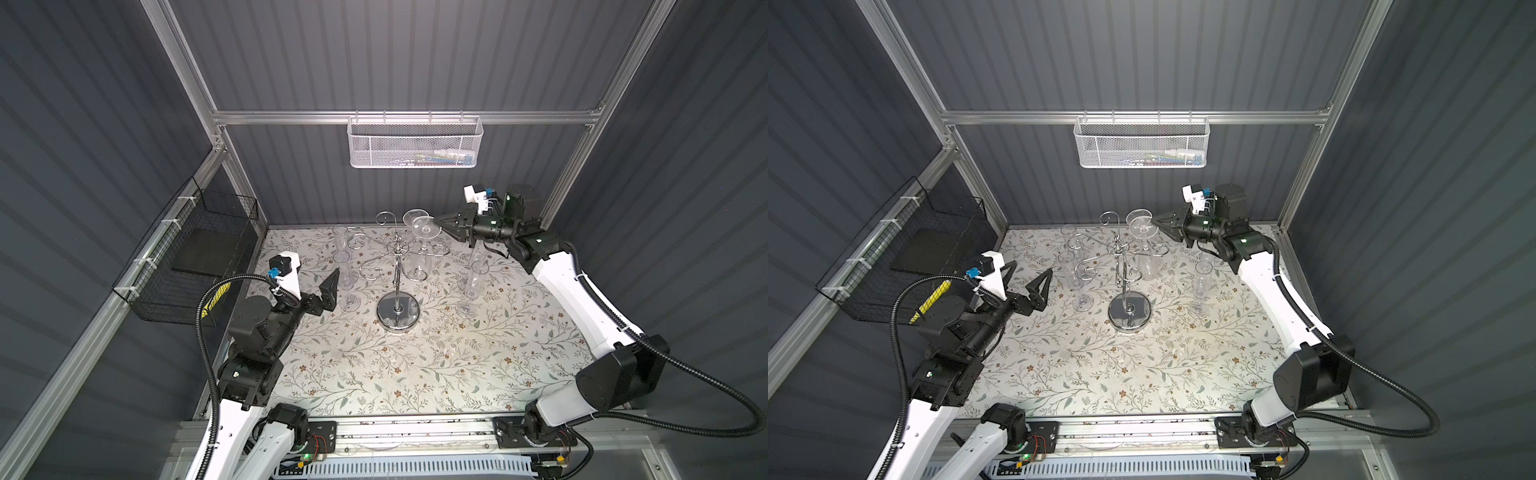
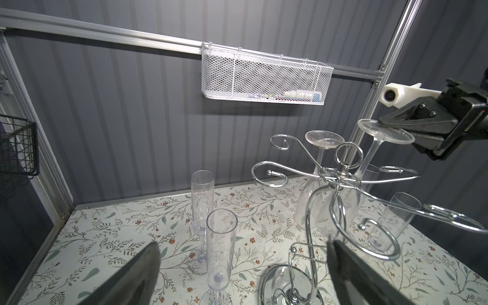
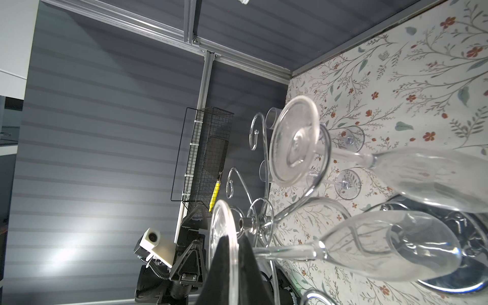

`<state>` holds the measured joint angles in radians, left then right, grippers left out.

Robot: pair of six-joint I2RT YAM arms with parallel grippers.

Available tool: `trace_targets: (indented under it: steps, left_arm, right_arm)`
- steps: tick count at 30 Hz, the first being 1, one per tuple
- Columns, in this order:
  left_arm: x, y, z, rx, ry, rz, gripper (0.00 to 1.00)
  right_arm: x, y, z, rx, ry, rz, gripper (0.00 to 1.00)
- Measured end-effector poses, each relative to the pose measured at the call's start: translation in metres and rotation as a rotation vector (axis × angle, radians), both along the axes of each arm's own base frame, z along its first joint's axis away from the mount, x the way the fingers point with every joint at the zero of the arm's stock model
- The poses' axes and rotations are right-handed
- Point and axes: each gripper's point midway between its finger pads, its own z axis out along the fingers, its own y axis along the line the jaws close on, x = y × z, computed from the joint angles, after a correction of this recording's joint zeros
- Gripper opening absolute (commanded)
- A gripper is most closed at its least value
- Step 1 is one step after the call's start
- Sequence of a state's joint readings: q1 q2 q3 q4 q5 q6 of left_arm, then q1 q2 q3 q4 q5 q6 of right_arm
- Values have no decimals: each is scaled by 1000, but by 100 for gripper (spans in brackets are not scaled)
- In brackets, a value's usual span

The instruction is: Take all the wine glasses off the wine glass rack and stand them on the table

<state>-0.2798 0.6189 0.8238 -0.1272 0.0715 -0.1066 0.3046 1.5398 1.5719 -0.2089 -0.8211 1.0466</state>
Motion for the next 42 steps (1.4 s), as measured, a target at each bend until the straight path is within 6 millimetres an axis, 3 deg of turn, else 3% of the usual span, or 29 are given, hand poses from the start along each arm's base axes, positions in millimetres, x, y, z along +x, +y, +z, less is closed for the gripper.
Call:
trace_targets:
  steps: [6,15,21,27,32,37,42]
  left_arm:
    - [-3,1,15,-62,1,-1,100]
    - [2,-3,56,-237,64,-18,100]
    - [7,-16,79,-378,122,-88,100]
    - [15,-39,101,-494,174,-213,100]
    - [23,-61,119,-586,213,-351,100]
    - [30,-83,139,-671,242,-501,100]
    - [31,-114,150,-713,295,-651,100]
  right_arm:
    - [15,-21,1,-17,-9,-65,0]
    - [32,-60,13,-64,-87,-159,0]
    - [26,-79,38,-117,-234,-200,0]
    - [-8,-86,91,-163,-529,-211,0]
    - [-57,-91,123,-181,-835,-220,0]
    - [-90,-78,129,-193,-1050,-154,0]
    - [-126,-48,114,-199,-1226,-24,0]
